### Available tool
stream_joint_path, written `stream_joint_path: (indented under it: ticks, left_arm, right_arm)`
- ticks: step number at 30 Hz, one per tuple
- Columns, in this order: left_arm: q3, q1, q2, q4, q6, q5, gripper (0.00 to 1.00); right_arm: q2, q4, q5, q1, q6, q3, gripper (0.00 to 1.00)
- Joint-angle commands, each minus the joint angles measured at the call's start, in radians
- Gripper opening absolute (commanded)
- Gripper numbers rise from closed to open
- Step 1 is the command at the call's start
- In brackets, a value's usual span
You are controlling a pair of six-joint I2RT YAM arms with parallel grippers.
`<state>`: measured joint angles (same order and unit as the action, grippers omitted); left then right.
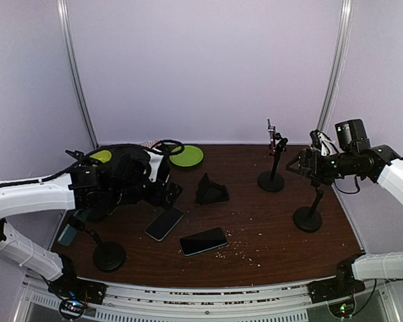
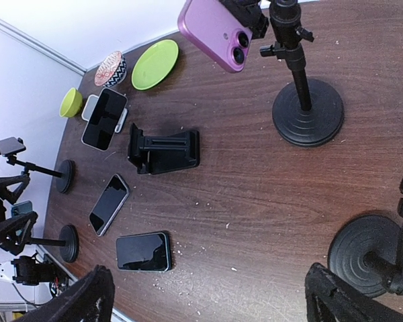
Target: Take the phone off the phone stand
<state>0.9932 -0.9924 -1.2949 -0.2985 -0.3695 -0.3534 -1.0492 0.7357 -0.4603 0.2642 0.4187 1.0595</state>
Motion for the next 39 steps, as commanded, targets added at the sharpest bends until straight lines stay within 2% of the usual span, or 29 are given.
stream_joint_path:
  ticks: [1,3,6,10,13,15,18,22,26,34,39]
  left_arm:
    - [0.171,0.012,-0.126,0.069,0.069,0.035,0.98]
    - [0.282,0.012,-0.216,0.034,0.014,-0.009,0.95]
    - [0.445,-0.009,-0.357,0.026,-0.080,0.001,0.90]
    - [0.670,-0.075,-0.546,0.139,-0.082,-0.003,0.89]
    - [0.830,-0.094,-0.698,0.193,-0.065,-0.081,0.87]
    - [0.887,-0.094,-0.762,0.289,-0.066,-0.119,0.86]
    - [0.978,-0.095,-0.865,0.398,-0.036,-0.125,0.82]
    - [1.173,-0.095,-1.019,0.416,-0.026,-0.120,0.80]
    - [1.352,-0.095,-1.156,0.412,-0.049,-0.108,0.79]
    - [1.412,-0.091,-1.274,0.555,-0.059,-0.101,0.79]
    - [1.537,-0.068,-1.375,0.543,-0.109,-0.058,0.71]
  right_arm:
    - [0.030,0.026,0.087,0.006,0.008,0.022,0.99]
    - [0.016,0.032,0.125,0.006,0.032,0.046,0.99]
    - [-0.013,0.014,0.152,0.005,0.049,0.098,1.00]
    - [-0.054,0.002,0.228,0.000,0.064,0.156,1.00]
    - [-0.073,0.007,0.241,-0.018,0.082,0.180,0.99]
    - [-0.075,0.042,0.275,-0.025,0.082,0.206,1.00]
    - [-0.027,0.043,0.350,-0.032,0.089,0.165,0.99]
    - [0.026,-0.017,0.333,-0.039,0.100,0.067,0.99]
    - [0.035,0.004,0.309,-0.042,0.095,0.043,0.99]
    - [0.108,-0.018,0.263,-0.042,0.102,-0.021,1.00]
    - [0.095,-0.041,0.240,-0.042,0.107,-0.045,1.00]
